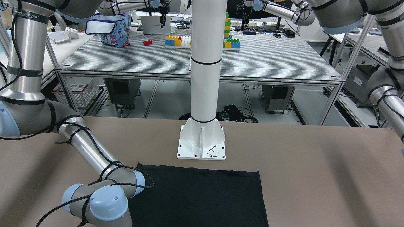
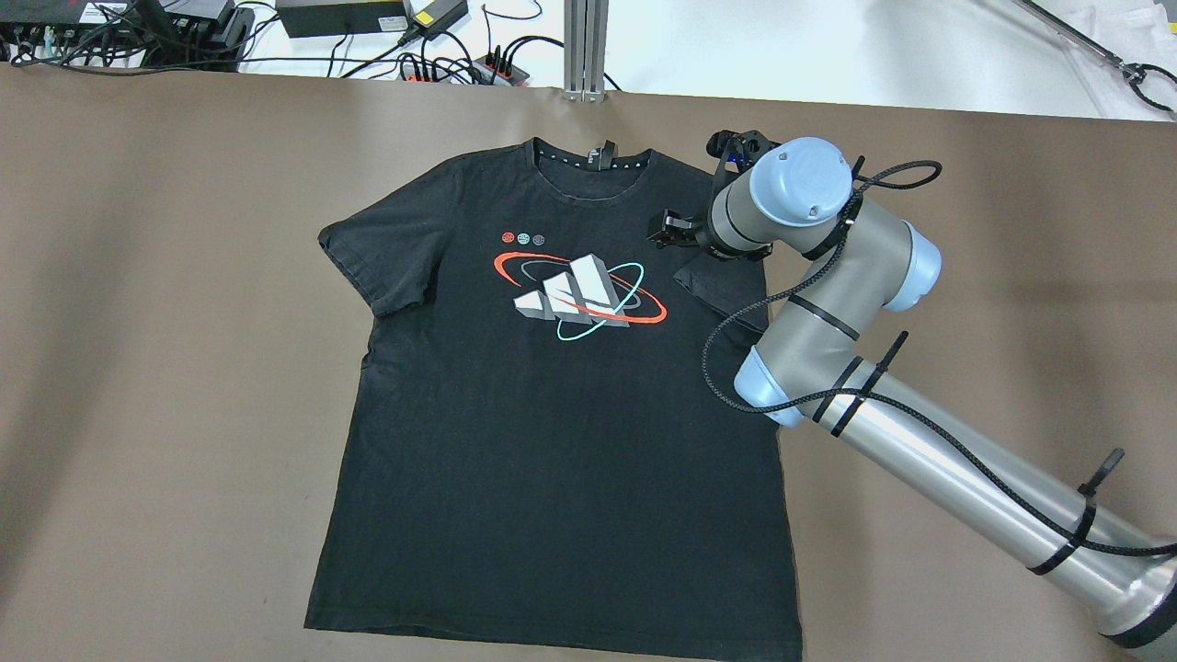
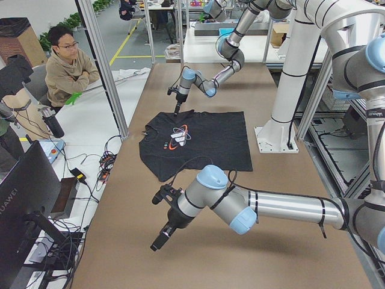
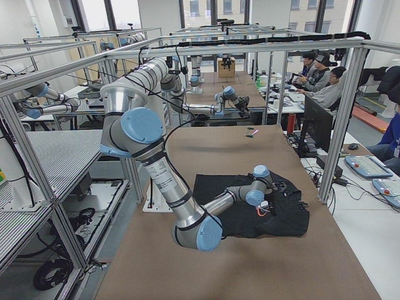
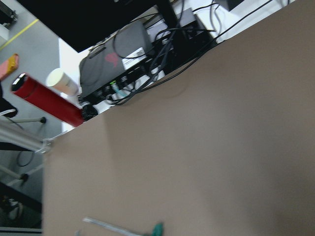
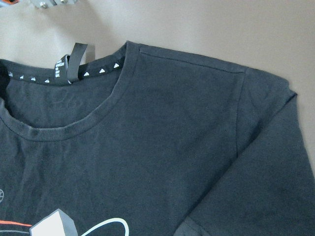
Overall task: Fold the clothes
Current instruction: 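Move the right gripper over the shirt's shoulder near the collar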
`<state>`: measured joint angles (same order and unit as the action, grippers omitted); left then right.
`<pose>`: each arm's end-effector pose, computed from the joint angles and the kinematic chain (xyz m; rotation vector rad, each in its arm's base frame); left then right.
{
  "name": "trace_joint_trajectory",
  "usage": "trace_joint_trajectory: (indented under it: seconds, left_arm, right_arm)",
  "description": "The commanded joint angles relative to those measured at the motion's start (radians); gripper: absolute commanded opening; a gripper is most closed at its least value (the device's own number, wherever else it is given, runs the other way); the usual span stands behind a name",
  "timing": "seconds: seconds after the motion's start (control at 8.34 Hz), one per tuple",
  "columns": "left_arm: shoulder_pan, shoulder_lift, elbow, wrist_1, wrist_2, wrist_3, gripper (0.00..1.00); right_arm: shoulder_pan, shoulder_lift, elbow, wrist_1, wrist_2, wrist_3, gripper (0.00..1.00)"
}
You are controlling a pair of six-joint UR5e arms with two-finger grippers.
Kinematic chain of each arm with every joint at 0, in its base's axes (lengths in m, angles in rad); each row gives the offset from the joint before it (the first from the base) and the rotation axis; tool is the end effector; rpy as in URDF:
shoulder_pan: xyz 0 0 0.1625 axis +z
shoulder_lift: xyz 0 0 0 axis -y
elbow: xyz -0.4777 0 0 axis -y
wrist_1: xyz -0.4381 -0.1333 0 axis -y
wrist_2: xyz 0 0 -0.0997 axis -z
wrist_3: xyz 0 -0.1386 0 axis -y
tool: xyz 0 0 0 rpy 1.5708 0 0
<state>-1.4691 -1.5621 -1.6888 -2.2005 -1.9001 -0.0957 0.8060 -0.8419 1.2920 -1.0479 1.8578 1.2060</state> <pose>-0.0278 -0.5993 0.6222 0.6977 0.3848 0.1273 -0.5405 -0.6991 0.3206 0.3145 -0.9533 0.2641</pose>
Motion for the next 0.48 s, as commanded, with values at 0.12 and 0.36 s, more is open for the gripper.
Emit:
trace_joint_trajectory:
  seconds: [0.12,0.36]
  left_arm:
    - [0.266,-0.345,0.237,-0.001,-0.127,-0.392,0.92]
    - [0.36,-0.499,0.387,-0.005,-0.152,-0.484,0.76]
  right_arm:
    - [-0.001,-0.049,0.069,0.002,0.001,0.0,0.95]
    - [-0.001,-0.069,0.082,0.002,0.003,0.004,0.95]
